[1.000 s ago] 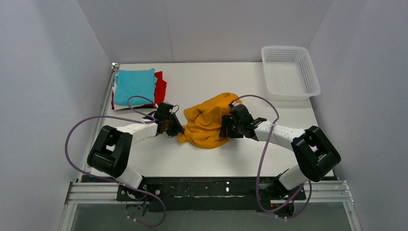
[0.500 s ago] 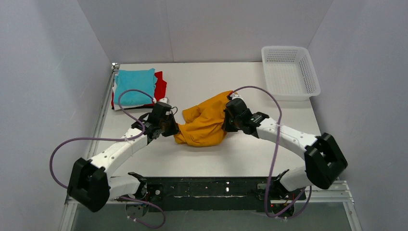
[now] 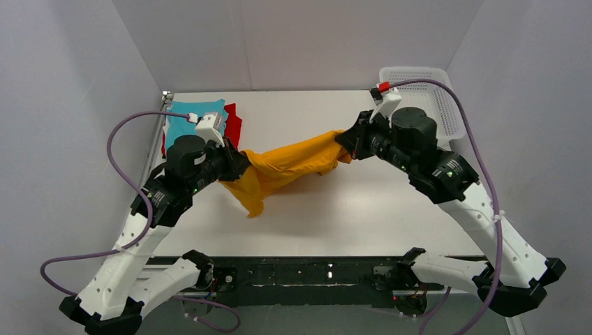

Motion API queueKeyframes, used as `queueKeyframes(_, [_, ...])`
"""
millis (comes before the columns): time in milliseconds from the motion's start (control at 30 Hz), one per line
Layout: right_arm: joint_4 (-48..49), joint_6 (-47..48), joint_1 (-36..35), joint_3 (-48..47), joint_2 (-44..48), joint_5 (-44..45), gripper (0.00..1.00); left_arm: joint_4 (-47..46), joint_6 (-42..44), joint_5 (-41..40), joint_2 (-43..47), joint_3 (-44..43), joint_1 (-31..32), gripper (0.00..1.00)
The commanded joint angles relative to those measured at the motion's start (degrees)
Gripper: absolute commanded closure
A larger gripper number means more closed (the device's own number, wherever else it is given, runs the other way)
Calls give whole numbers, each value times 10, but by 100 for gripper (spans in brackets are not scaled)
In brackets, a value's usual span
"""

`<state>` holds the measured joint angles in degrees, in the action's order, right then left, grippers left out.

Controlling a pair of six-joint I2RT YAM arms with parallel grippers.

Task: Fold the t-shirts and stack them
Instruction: Flatten out the tshirt

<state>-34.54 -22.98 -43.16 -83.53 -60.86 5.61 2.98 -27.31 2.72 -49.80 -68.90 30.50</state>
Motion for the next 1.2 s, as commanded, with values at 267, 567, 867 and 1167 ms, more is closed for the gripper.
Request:
queueKeyframes(267, [-91, 146, -1, -431, -84, -95, 99, 133, 127, 79, -125, -403, 2, 100])
queueKeyframes(567, [63, 202, -1, -381, -36, -42, 99, 143, 157, 79, -190, -546, 2, 100])
queueKeyframes(867, [98, 310, 77, -326, -125, 60, 99, 70, 190, -135, -333, -541, -5, 100])
queueKeyframes(1167, [135, 208, 262, -499, -303, -207, 99, 76, 146, -122, -540, -761, -78, 100])
